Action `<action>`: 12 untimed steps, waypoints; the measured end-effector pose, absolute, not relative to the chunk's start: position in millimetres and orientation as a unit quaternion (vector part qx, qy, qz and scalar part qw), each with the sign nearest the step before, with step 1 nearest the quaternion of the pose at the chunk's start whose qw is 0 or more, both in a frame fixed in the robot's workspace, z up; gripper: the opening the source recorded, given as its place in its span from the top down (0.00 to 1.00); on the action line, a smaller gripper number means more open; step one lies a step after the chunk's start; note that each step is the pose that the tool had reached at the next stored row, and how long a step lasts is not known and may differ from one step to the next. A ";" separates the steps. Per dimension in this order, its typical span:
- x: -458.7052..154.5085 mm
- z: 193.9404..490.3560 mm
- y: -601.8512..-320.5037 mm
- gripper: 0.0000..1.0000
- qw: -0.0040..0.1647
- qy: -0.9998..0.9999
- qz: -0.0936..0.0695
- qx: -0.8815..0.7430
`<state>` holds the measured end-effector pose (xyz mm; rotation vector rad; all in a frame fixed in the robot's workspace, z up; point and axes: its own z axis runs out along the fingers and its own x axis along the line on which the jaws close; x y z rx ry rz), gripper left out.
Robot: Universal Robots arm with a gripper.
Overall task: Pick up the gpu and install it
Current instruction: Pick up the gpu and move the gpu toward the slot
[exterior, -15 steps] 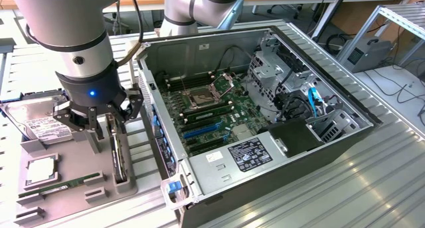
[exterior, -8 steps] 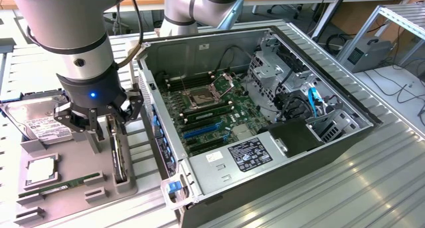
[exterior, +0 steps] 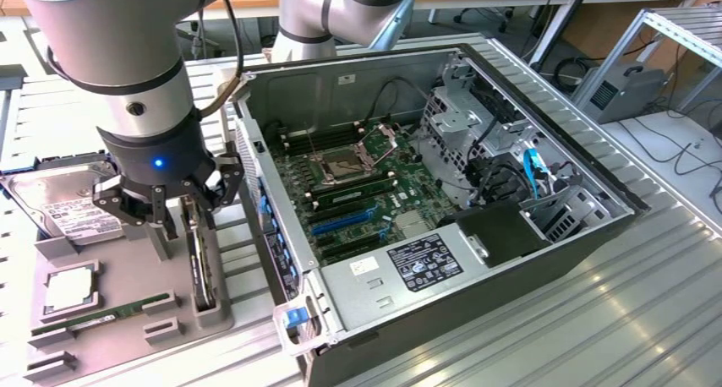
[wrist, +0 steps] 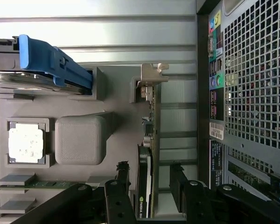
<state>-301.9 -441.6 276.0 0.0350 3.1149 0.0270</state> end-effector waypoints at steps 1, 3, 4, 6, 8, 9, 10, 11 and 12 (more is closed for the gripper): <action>-301.9 275.9 -441.6 0.52 0.013 1.000 0.009 0.011; -301.9 275.5 -441.6 0.52 0.013 1.000 0.009 0.011; -301.9 275.3 -441.6 0.52 0.013 1.000 0.009 0.011; -301.9 274.7 -441.6 0.52 0.013 1.000 0.009 0.011; -301.9 274.1 -441.7 0.52 0.013 1.000 0.009 0.011; -301.9 274.0 -441.7 0.52 0.013 1.000 0.009 0.011; -301.9 272.7 -441.7 0.52 0.013 1.000 0.009 0.011; -301.9 271.2 -441.7 0.52 0.013 1.000 0.009 0.011; -301.9 271.0 -441.7 0.52 0.013 1.000 0.009 0.011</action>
